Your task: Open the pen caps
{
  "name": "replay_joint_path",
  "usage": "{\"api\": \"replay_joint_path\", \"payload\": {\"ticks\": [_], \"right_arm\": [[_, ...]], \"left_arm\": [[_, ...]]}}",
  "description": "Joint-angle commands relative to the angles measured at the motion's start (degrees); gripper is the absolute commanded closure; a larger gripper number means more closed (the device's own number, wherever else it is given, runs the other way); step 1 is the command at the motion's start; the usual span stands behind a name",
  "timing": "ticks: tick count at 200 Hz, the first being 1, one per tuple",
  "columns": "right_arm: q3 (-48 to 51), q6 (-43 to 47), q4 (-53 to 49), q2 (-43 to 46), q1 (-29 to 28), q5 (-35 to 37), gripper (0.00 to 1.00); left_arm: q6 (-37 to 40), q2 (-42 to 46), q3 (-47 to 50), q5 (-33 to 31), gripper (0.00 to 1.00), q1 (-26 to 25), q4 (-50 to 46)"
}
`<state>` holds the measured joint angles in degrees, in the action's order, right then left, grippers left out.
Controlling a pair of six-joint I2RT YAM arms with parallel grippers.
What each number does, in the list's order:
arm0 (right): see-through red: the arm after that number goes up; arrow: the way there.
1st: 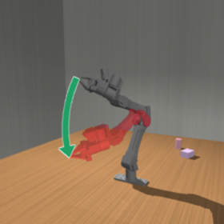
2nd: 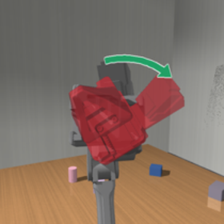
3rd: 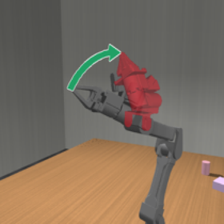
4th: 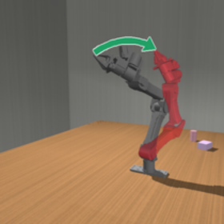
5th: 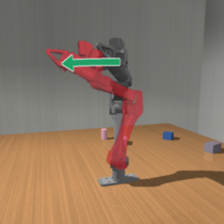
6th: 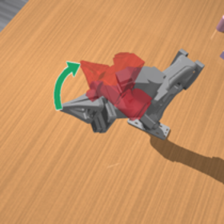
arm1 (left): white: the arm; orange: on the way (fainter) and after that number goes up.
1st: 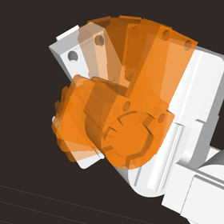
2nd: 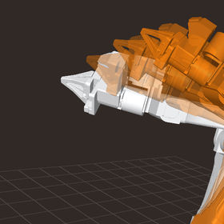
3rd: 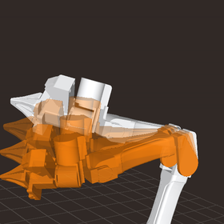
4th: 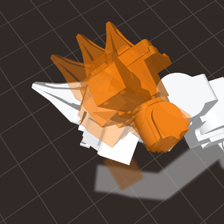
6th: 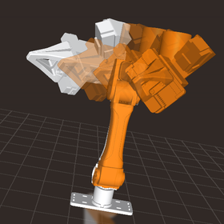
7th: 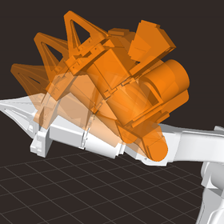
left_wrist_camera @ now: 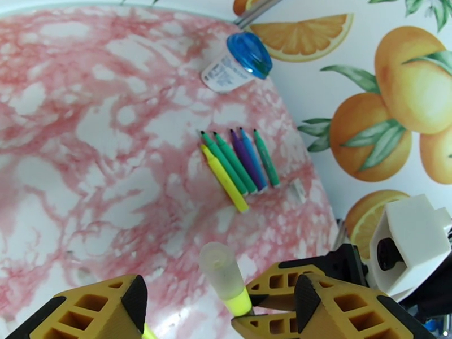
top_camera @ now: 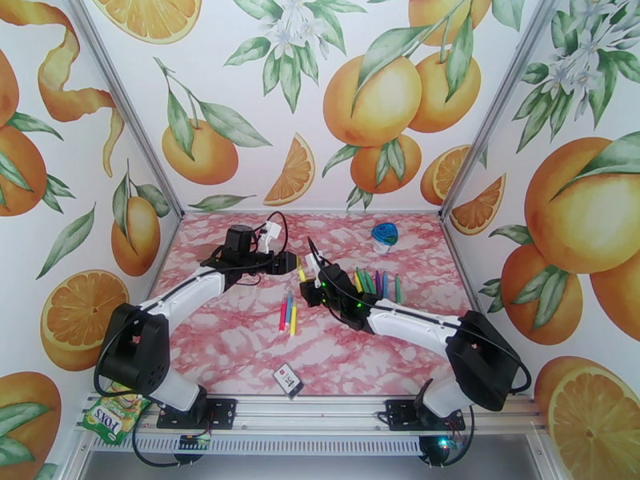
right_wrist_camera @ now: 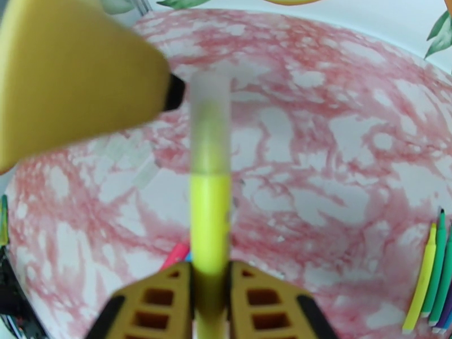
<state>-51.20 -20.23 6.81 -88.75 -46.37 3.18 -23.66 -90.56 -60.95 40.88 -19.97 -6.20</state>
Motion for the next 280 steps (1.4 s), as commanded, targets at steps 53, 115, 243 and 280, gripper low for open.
{"api": "replay_joint_path", "payload": {"ticks": [53,115,243,280], "right_arm": [[-1.9,1.8,3.3,0.3,0.0,-3.6,0.81],[-2.2,2.6,4.1,0.2,-0.5,-3.5,0.81],[-2.4,3.7,3.5,-0.2,-0.5,-3.7,0.67],[-2.8,3.6,3.6,-1.0,0.2,-4.0,0.61]], "left_arm": [[-1.0,-1.9,-3.0,3.8,0.40,-0.8,3.4],[-1.5,-2.8,-3.5,5.5,0.52,-0.9,3.9],[-2.2,-3.4,-3.6,6.9,0.87,-0.9,4.9],[-2.0,-2.8,-3.4,8.4,0.90,-1.0,5.0]]}}
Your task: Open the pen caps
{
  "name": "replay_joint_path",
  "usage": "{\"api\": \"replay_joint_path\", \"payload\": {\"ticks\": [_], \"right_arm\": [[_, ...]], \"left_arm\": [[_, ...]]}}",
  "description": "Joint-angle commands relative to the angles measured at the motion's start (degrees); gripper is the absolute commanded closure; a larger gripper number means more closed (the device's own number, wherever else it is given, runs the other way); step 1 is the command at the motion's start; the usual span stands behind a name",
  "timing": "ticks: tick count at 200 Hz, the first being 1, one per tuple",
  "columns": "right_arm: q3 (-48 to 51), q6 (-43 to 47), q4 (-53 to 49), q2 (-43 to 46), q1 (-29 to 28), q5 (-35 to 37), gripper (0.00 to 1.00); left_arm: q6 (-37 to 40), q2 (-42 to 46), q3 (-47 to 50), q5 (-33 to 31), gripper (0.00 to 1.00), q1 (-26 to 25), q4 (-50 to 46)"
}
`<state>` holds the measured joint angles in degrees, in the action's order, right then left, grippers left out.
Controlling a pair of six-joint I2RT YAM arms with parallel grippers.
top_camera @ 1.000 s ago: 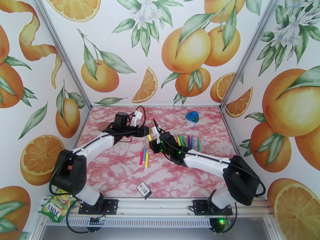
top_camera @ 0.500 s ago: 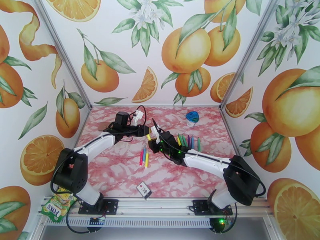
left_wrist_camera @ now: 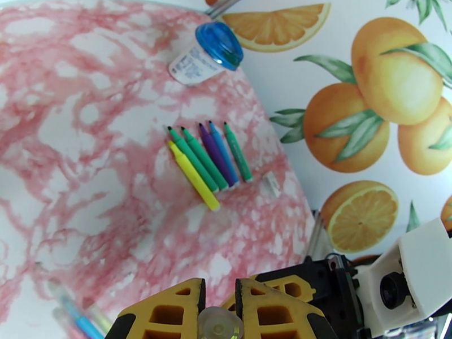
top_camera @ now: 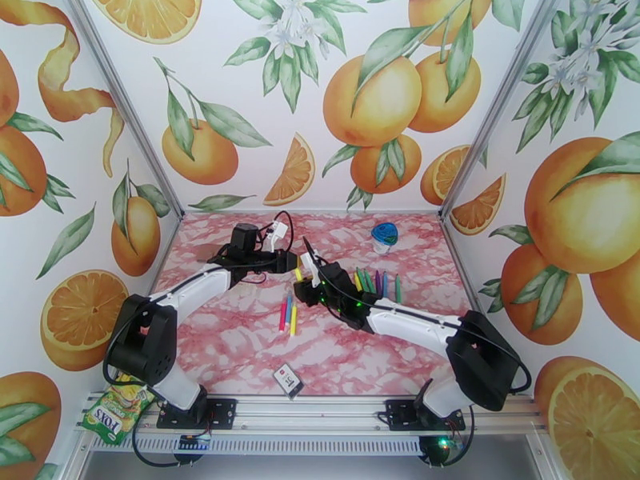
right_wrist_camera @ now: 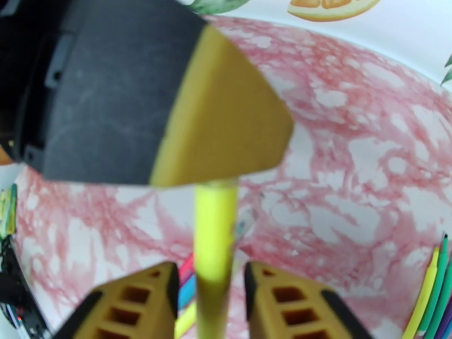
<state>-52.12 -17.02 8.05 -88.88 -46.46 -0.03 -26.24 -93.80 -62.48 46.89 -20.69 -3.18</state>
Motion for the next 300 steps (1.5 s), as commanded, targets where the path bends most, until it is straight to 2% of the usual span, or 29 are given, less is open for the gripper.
{"api": "replay_joint_path", "payload": {"ticks": [1,62,112,171,195,300], "right_arm": [[-1.8,0.4,2.4,-0.9,0.2,-0.8,0.61],[-3.6,0.1,2.2,-3.1,1.0,-2.6,0.62],[-3.4,0.6,2.2,-3.0,1.1,-2.9,0.76],[-1.0,2.3,2.3,-1.7,1.0,-3.0,0.88],[0.4,2.8,2.5,-0.7,0.8,-2.0,0.89],[3.6,3.5,3.4,0.3,0.7,-0.8,0.94]], "left_arm": [[0.6,0.4,-1.9,2.5,0.90,-0.2,1.9],[1.6,1.7,-1.7,3.8,0.90,-0.7,1.5],[1.7,1.6,-1.8,2.9,0.90,-0.7,1.2],[0.0,1.4,-4.8,-1.4,0.93,-0.1,0.9],[0.0,0.6,-7.0,-4.7,0.98,0.6,-1.3],[-2.4,0.4,-8.8,-11.8,0.98,2.1,-0.9]]}}
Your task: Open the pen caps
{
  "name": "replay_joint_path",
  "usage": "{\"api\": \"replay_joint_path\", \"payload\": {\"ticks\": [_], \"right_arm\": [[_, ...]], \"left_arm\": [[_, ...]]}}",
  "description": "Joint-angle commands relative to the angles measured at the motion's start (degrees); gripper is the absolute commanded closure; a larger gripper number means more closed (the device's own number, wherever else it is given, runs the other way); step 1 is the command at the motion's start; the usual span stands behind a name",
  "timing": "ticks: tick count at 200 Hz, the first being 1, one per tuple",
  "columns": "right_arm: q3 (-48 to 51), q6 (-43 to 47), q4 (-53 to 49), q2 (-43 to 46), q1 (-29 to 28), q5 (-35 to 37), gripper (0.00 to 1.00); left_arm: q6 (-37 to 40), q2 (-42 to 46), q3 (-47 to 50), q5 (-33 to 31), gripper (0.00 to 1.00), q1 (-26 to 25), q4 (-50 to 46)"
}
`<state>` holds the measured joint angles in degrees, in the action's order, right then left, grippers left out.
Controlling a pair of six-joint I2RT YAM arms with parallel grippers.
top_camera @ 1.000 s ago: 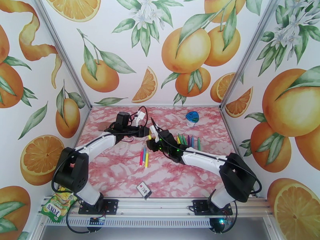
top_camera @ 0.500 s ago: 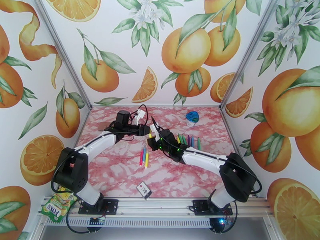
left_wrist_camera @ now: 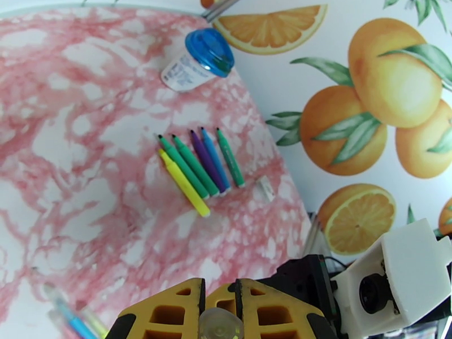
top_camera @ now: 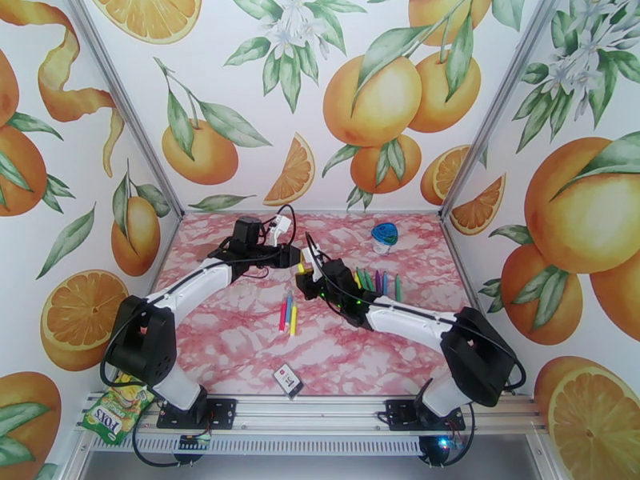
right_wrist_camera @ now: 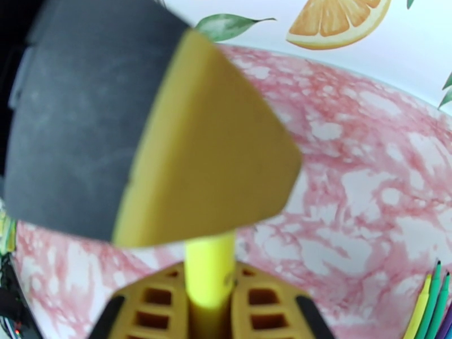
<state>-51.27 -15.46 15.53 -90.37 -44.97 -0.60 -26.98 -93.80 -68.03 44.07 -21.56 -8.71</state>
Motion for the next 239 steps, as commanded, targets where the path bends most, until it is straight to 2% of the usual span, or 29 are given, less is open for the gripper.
{"api": "replay_joint_path", "payload": {"ticks": [1,105,167,239], "right_arm": [[2.7,2.0,-4.1,1.8,-0.8,-0.2,0.94],[7.1,2.7,-3.1,4.6,-2.0,3.9,0.95],[6.5,1.9,-3.2,5.4,-1.0,8.0,0.93],[3.1,-0.8,-8.2,2.4,2.3,12.6,0.93]], "left_arm": [[-1.6,0.4,-3.3,-9.0,0.98,3.1,4.7],[-3.3,-0.5,-3.9,-9.7,1.00,4.6,6.2],[5.0,-0.3,-6.8,-10.6,0.98,4.7,-6.7],[12.4,1.3,-4.9,-18.5,0.97,4.4,-21.6]]}}
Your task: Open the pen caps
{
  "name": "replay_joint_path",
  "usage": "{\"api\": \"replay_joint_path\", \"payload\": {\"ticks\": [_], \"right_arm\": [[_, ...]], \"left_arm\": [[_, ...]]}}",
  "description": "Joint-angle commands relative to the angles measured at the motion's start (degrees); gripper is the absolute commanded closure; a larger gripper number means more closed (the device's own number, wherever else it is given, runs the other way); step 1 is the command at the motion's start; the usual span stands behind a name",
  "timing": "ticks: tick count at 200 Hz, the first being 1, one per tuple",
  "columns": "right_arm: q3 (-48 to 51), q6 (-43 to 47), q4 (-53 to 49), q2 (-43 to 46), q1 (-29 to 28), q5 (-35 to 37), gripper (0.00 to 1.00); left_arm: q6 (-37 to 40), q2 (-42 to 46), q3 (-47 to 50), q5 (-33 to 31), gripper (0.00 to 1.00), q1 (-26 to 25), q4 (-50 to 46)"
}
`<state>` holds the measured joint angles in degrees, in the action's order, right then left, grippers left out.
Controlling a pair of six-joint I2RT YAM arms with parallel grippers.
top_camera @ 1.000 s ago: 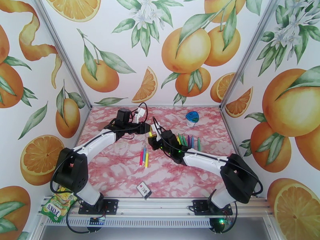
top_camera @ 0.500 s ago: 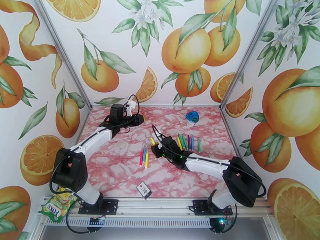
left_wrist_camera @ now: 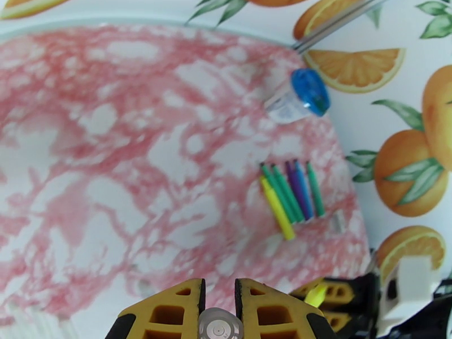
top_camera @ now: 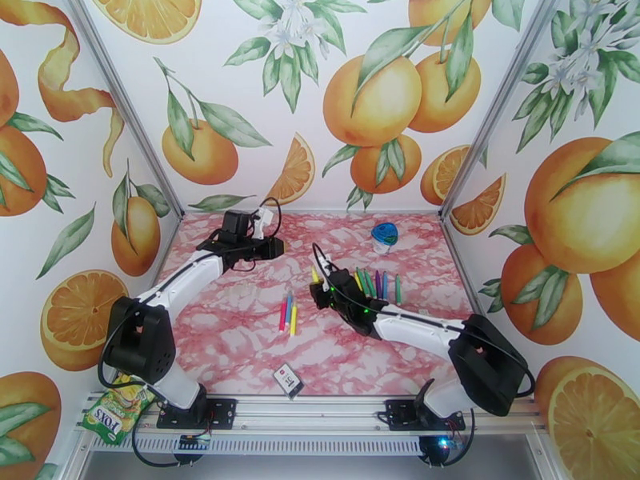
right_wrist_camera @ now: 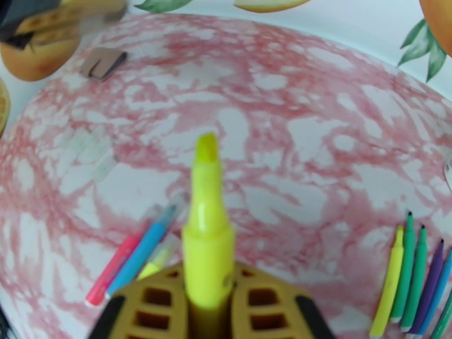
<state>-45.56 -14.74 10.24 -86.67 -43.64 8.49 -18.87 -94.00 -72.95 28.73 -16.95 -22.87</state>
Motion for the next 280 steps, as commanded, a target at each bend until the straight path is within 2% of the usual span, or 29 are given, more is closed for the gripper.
{"api": "replay_joint_path", "payload": {"ticks": [1,37,123,206,280], "right_arm": [[-2.6,-1.6,-3.0,-1.3,1.0,3.5,0.93],[-4.2,-2.9,-5.9,-3.1,2.7,5.5,0.93],[-6.2,-4.8,-11.8,-6.9,6.4,10.8,0.94],[-10.0,-6.3,-17.7,-14.1,7.6,15.8,0.96],[-11.0,-7.4,-19.5,-16.9,9.3,16.5,0.95]], "left_arm": [[4.4,1.4,0.0,-3.2,0.97,-0.2,-7.5],[9.0,-1.6,-2.5,-7.7,0.97,-0.8,-15.1],[12.7,-8.5,-6.3,-15.7,0.97,-3.2,-22.8],[14.0,-14.9,-8.9,-18.9,0.94,-4.7,-27.6],[13.7,-18.7,-8.8,-21.7,0.91,-4.8,-28.3]]}}
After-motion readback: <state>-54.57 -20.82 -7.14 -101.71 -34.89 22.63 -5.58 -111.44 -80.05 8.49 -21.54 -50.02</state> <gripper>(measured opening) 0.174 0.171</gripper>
